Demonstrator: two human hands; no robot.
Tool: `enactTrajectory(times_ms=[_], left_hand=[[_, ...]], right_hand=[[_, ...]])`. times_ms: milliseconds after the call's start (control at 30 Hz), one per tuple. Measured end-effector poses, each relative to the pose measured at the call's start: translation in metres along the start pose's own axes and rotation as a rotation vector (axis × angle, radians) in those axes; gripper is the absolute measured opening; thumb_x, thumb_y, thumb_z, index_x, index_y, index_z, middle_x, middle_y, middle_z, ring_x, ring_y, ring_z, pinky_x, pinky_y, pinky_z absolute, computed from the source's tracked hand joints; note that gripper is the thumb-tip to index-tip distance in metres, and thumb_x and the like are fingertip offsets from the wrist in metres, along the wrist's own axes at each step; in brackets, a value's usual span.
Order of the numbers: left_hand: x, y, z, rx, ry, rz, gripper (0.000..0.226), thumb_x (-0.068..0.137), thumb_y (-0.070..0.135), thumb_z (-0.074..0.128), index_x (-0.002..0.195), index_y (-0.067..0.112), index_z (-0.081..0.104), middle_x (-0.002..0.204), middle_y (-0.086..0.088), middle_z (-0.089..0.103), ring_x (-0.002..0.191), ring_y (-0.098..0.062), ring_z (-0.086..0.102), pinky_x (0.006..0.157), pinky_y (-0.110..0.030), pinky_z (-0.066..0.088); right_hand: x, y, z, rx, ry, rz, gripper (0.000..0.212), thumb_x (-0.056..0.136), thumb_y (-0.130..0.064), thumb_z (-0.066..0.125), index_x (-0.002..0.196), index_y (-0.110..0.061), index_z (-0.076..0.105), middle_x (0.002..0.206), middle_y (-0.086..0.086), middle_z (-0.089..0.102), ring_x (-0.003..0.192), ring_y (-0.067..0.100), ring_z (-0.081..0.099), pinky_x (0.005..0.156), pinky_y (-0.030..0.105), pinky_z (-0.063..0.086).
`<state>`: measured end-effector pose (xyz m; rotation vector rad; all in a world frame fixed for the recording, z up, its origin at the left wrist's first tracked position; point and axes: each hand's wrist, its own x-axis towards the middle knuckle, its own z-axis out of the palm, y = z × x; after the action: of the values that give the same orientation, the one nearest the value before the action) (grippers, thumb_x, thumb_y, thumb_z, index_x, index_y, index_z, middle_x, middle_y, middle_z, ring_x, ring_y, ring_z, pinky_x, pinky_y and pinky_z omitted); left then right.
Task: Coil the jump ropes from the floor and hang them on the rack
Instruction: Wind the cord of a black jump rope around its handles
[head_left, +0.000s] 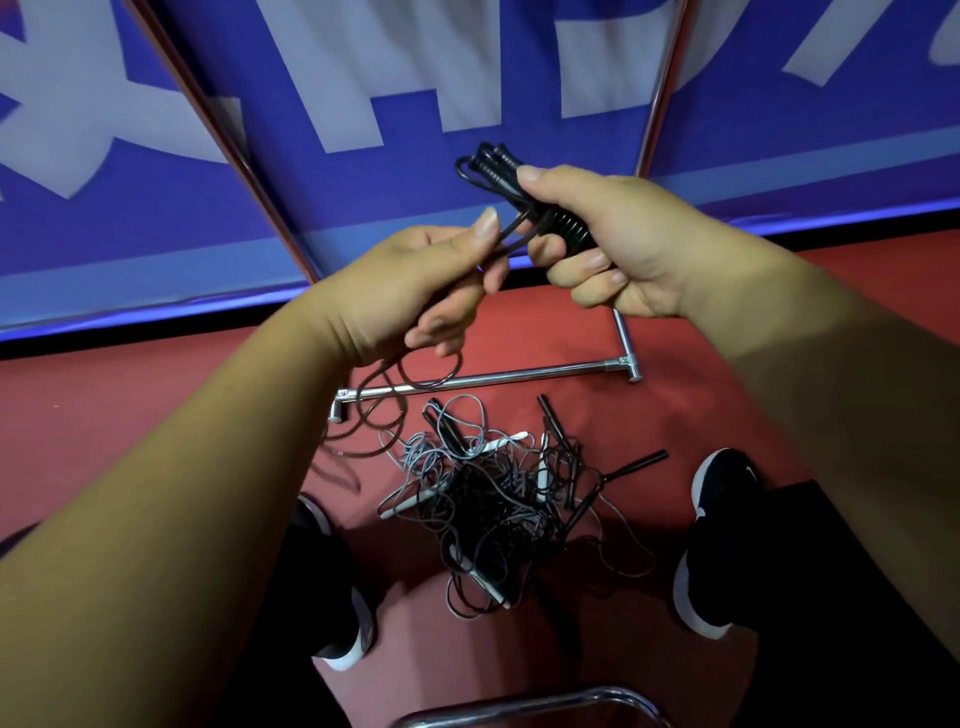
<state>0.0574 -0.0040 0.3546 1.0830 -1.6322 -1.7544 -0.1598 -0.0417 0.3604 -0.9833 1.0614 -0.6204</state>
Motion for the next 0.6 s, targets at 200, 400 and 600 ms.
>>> enactTrajectory(times_ms=[200, 400, 600], left_hand=[[0.01, -0.017, 0.001, 0.482, 0.214, -0.136, 0.065, 0.101, 0.064, 0.049, 0.074, 0.006, 0.058, 0.046, -0.012, 0.048, 0.037, -0.021, 0.036, 0.045, -0.025, 0.033], [0.017, -0.025, -0.003, 0.495, 0.23, -0.214, 0.053, 0.102, 0.059, 0.052, 0.079, 0.012, 0.055, 0.057, -0.022, 0.063, 0.04, -0.026, 0.052, 0.05, -0.029, 0.042], [0.014, -0.025, -0.014, 0.741, 0.241, -0.19, 0.028, 0.106, 0.028, 0.057, 0.084, 0.012, 0.065, 0.056, -0.008, 0.067, 0.038, -0.009, 0.052, 0.042, -0.014, 0.038]], right_hand=[[-0.005, -0.001, -0.001, 0.041, -0.006, 0.013, 0.037, 0.1, -0.055, 0.065, 0.105, -0.019, 0.059, 0.071, -0.004, 0.051, 0.047, 0.004, 0.024, 0.035, 0.018, 0.018], [-0.004, 0.002, 0.006, 0.044, -0.088, 0.062, 0.019, 0.105, -0.04, 0.058, 0.105, -0.023, 0.049, 0.072, -0.003, 0.048, 0.047, 0.004, 0.02, 0.036, 0.017, 0.013], [-0.018, 0.002, 0.014, -0.138, -0.325, 0.181, 0.023, 0.108, -0.026, 0.051, 0.09, -0.012, 0.05, 0.066, 0.0, 0.051, 0.043, 0.001, 0.02, 0.038, 0.017, 0.007]])
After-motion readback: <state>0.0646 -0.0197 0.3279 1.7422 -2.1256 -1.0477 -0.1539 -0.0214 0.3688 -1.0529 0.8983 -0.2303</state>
